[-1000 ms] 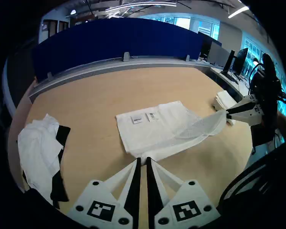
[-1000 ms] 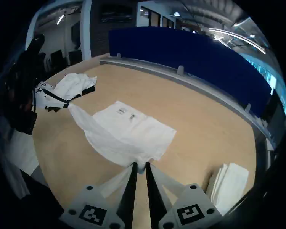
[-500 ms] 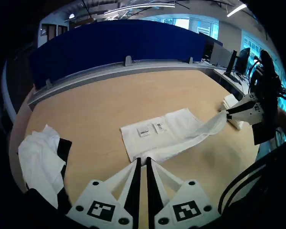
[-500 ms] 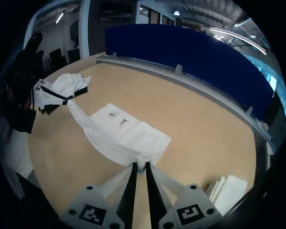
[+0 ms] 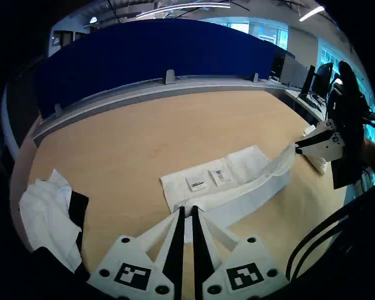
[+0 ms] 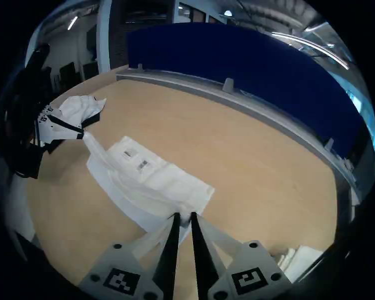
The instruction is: Fold towel
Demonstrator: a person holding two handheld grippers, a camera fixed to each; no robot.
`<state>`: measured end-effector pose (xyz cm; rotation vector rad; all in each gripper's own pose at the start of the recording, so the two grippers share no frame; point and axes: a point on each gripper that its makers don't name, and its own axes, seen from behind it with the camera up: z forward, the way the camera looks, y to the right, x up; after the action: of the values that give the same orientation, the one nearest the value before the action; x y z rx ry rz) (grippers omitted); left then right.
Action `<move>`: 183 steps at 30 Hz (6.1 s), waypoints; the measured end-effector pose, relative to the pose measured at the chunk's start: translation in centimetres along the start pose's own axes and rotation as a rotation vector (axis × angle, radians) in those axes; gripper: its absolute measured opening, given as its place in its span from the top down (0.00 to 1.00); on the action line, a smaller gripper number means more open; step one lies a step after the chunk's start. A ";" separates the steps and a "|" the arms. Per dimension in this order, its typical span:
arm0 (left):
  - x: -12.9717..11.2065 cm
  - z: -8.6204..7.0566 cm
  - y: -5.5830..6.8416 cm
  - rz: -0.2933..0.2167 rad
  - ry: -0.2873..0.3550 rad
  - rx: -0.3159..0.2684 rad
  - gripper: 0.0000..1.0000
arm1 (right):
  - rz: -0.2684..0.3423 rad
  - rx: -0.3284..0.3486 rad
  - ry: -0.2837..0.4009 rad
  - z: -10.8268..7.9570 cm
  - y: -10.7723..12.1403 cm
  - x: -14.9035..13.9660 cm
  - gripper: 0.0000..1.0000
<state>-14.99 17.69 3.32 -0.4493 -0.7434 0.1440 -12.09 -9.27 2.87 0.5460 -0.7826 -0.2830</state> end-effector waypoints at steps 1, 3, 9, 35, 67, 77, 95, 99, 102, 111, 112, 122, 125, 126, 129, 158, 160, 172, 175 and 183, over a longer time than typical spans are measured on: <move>-0.1 0.1 0.0 -0.002 0.000 -0.001 0.90 | 0.004 0.000 -0.003 0.2 0.1 -0.1 0.83; -0.2 0.4 0.0 -0.006 -0.001 -0.003 0.90 | 0.011 0.001 -0.009 0.5 0.2 -0.3 0.83; -0.3 1.5 -0.3 -0.009 -0.001 -0.002 0.90 | 0.022 0.005 -0.024 1.5 0.3 -1.0 0.83; -1.3 6.1 -2.1 0.032 -0.017 0.053 0.89 | 0.064 -0.064 -0.067 6.8 2.1 -2.0 0.81; -1.3 5.6 -3.1 0.034 -0.031 0.090 0.09 | 0.159 -0.115 -0.034 6.2 3.2 -1.8 0.00; -2.2 3.6 -2.5 0.019 -0.032 0.096 0.09 | 0.156 -0.114 -0.037 4.0 2.2 -3.2 0.00; -4.7 0.9 -1.7 -0.013 -0.036 0.101 0.09 | 0.156 -0.117 -0.047 1.5 1.7 -5.3 0.00; -4.7 0.3 -1.8 -0.020 -0.029 0.110 0.09 | 0.136 -0.103 -0.044 1.5 1.4 -5.2 0.00; -5.0 -0.4 -2.0 -0.031 -0.025 0.120 0.09 | 0.112 -0.086 -0.046 1.6 1.1 -5.1 0.00; -6.8 -2.9 -2.7 -0.084 -0.014 0.170 0.09 | 0.026 -0.017 -0.069 1.8 -0.3 -5.3 0.00; -7.1 -3.2 -2.8 -0.092 -0.014 0.176 0.09 | 0.017 -0.006 -0.072 1.8 -0.5 -5.3 0.00; -10.2 -6.3 -3.2 -0.145 -0.020 0.231 0.09 | -0.072 0.074 -0.109 2.5 -2.2 -5.6 0.01; -11.0 -6.9 -3.3 -0.160 -0.021 0.243 0.09 | -0.094 0.087 -0.117 2.7 -2.6 -5.7 0.01; -11.2 -7.1 -3.3 -0.164 -0.021 0.246 0.09 | -0.100 0.089 -0.120 2.8 -2.7 -5.7 0.01; -11.7 -7.4 -3.4 -0.174 -0.022 0.255 0.09 | -0.110 0.095 -0.127 2.9 -2.8 -5.8 0.01; -13.3 -10.1 -4.4 -0.203 -0.019 0.299 0.09 | -0.127 0.162 -0.213 3.5 -2.8 -9.1 0.68; -13.4 -10.1 -4.5 -0.204 -0.020 0.301 0.09 | -0.124 0.163 -0.213 3.5 -2.7 -9.1 0.76; -13.6 -10.0 -4.6 -0.209 -0.020 0.301 0.09 | -0.133 0.149 -0.186 3.3 -2.4 -8.3 0.94; -13.5 -10.0 -4.7 -0.211 -0.019 0.302 0.09 | -0.135 0.141 -0.173 3.1 -2.2 -7.7 0.94; -13.5 -10.2 -4.9 -0.218 -0.015 0.304 0.09 | -0.156 0.131 -0.124 2.5 -2.1 -4.5 0.94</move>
<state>-18.11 5.99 -9.49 -0.0769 -0.7658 0.0544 -17.07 -9.95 0.49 0.7200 -0.8848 -0.4146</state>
